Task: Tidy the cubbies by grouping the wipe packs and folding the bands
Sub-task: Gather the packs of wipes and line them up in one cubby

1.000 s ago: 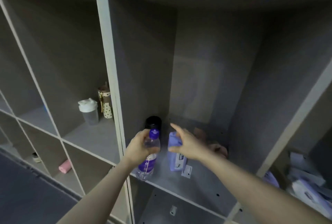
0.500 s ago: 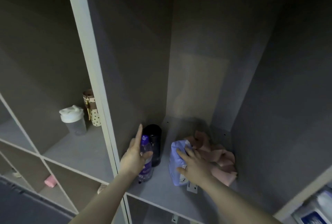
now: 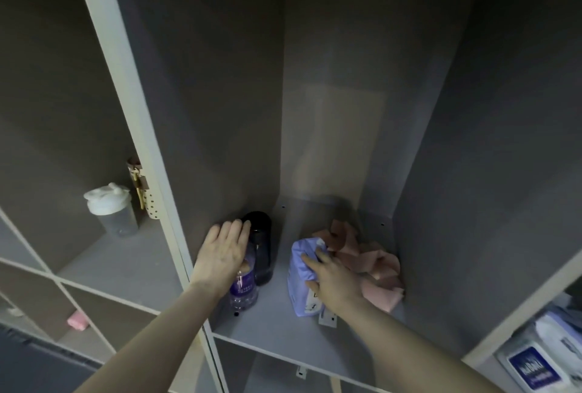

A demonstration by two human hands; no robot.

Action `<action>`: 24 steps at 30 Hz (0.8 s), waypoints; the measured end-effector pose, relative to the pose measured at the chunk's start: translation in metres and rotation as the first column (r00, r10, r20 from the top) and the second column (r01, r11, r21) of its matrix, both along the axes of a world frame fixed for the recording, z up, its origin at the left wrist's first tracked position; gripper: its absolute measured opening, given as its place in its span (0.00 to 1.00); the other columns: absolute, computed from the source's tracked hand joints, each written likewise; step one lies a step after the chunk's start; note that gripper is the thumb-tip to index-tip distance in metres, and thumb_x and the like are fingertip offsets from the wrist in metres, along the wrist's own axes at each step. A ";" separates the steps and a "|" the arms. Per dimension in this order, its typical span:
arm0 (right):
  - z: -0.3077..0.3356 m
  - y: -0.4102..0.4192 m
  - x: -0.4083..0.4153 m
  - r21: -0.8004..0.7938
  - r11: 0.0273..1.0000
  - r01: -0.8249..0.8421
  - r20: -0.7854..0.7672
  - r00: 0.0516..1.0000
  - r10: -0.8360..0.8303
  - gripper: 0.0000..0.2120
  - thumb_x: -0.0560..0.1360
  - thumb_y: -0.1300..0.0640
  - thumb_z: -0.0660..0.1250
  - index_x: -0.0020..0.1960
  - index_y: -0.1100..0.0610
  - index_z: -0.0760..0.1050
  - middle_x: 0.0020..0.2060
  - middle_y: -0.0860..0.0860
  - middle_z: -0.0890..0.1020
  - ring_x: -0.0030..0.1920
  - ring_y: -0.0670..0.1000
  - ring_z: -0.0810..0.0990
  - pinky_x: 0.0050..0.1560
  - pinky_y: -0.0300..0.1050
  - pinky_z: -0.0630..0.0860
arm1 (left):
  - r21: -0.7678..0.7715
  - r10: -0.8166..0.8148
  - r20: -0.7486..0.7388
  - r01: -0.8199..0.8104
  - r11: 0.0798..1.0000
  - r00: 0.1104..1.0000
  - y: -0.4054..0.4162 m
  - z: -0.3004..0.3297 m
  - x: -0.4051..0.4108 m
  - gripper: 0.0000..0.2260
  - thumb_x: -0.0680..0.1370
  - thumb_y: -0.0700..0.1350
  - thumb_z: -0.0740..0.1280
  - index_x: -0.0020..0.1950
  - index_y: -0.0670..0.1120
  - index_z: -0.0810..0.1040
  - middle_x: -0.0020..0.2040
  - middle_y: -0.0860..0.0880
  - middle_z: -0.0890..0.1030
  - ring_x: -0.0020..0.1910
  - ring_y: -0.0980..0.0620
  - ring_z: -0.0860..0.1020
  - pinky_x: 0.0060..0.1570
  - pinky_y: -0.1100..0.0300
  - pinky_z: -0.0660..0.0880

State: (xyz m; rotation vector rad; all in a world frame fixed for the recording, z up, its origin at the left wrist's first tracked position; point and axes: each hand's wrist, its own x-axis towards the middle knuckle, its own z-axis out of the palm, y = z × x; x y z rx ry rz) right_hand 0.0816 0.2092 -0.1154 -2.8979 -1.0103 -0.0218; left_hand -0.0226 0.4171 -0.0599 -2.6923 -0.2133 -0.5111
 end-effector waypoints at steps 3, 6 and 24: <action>0.005 0.001 -0.005 0.039 0.999 0.030 0.012 0.999 -0.031 0.32 0.44 0.42 0.80 0.48 0.43 0.82 0.46 0.50 0.86 0.34 0.54 0.84 0.29 0.38 0.77 | 0.001 0.014 -0.008 -0.014 1.000 1.000 -0.003 -0.002 0.005 0.36 0.57 0.49 0.78 0.62 0.38 0.76 0.49 0.43 0.80 0.47 0.44 0.78 0.51 0.52 0.70; 0.012 -0.001 -0.007 0.162 0.987 0.006 0.003 1.000 -0.006 0.35 0.60 0.44 0.75 0.66 0.46 0.72 0.64 0.56 0.77 0.54 0.62 0.80 0.50 0.46 0.78 | -0.053 -0.027 -0.020 0.026 0.998 0.999 -0.010 -0.001 0.006 0.43 0.54 0.55 0.79 0.66 0.39 0.74 0.59 0.41 0.79 0.61 0.41 0.76 0.62 0.47 0.68; -0.016 -0.044 -0.009 0.504 0.718 0.480 -0.718 0.695 0.039 0.35 0.66 0.65 0.62 0.73 0.64 0.58 0.58 0.58 0.77 0.59 0.52 0.70 0.62 0.47 0.68 | -0.829 -0.413 -0.234 0.042 0.558 0.880 -0.072 -0.050 0.086 0.51 0.55 0.58 0.71 0.76 0.54 0.57 0.68 0.45 0.64 0.68 0.45 0.69 0.62 0.59 0.69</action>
